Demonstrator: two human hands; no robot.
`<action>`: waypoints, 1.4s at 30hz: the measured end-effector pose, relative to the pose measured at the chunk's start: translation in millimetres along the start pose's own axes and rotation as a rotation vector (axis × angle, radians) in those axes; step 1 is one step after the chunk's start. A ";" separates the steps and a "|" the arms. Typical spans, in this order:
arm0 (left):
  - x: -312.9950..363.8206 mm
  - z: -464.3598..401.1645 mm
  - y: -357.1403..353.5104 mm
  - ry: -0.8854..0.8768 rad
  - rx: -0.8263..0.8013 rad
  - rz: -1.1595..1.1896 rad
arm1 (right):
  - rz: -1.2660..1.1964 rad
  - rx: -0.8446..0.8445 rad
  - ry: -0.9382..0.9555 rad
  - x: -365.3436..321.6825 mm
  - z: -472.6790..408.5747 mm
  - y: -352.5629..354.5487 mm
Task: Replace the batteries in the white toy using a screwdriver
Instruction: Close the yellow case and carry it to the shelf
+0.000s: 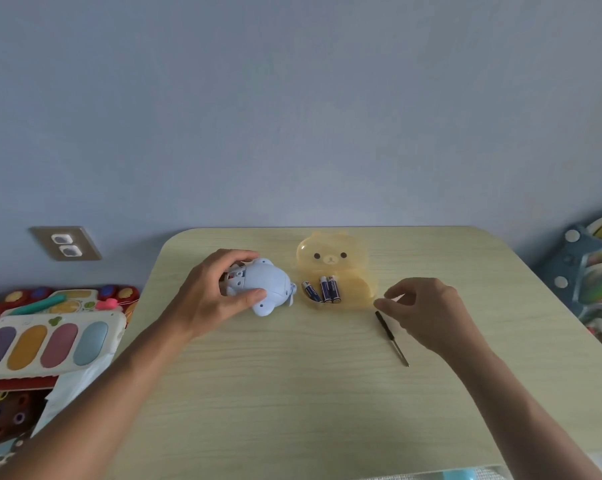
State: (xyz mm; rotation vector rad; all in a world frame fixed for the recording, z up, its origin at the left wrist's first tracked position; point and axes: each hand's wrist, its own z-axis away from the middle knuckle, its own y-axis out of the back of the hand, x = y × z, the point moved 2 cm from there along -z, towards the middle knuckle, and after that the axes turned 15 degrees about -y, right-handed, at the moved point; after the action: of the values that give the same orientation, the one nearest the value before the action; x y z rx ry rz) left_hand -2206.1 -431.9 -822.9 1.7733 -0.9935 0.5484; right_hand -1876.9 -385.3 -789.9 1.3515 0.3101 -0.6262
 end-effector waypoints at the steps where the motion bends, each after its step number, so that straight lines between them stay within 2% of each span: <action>1: 4.3 -2.6 0.7 -0.008 0.001 -0.045 | -0.029 0.014 0.015 0.1 -3.5 2.2; 3: 19.3 -12.5 -2.3 -0.040 0.003 -0.163 | -0.112 -0.007 0.032 0.0 -12.1 4.4; 6: 44.5 -37.2 -17.2 -0.086 -0.124 -0.414 | -0.248 -0.229 0.028 -5.8 -25.8 2.2; 10: 56.9 -62.9 -37.3 -0.035 -0.468 -0.728 | -0.176 -0.437 0.093 -17.0 -39.3 -7.3; 14: 47.5 -70.5 -50.1 0.007 -0.584 -0.790 | -0.058 -0.460 0.147 -22.3 -51.2 -16.9; 16: 45.3 -71.0 -53.9 0.012 -0.573 -0.769 | -0.043 -0.430 0.152 -21.2 -56.3 -20.5; 19: 47.6 -71.6 -55.0 -0.025 -0.463 -0.751 | -0.069 -0.368 0.189 -17.2 -59.1 -23.9; 27: 61.2 -63.2 -54.2 -0.099 -0.288 -0.708 | -0.261 -0.228 0.267 -12.0 -52.7 -18.0; 33: 71.2 -49.4 -63.3 -0.248 -0.290 -0.727 | -0.189 -0.135 0.307 -1.4 -45.4 -18.7; 38: 75.8 -47.4 -65.0 -0.245 -0.263 -0.653 | -0.260 -0.195 0.281 1.4 -38.5 -16.2; 42: 78.4 -50.9 -65.0 -0.213 -0.217 -0.633 | -0.310 -0.099 0.229 -7.2 -36.3 -19.9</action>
State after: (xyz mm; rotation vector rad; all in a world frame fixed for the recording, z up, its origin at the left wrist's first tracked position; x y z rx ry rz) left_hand -2104.7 -403.8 -779.5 1.8430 -0.5484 -0.1433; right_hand -1889.0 -350.3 -809.7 1.2916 0.7371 -0.7024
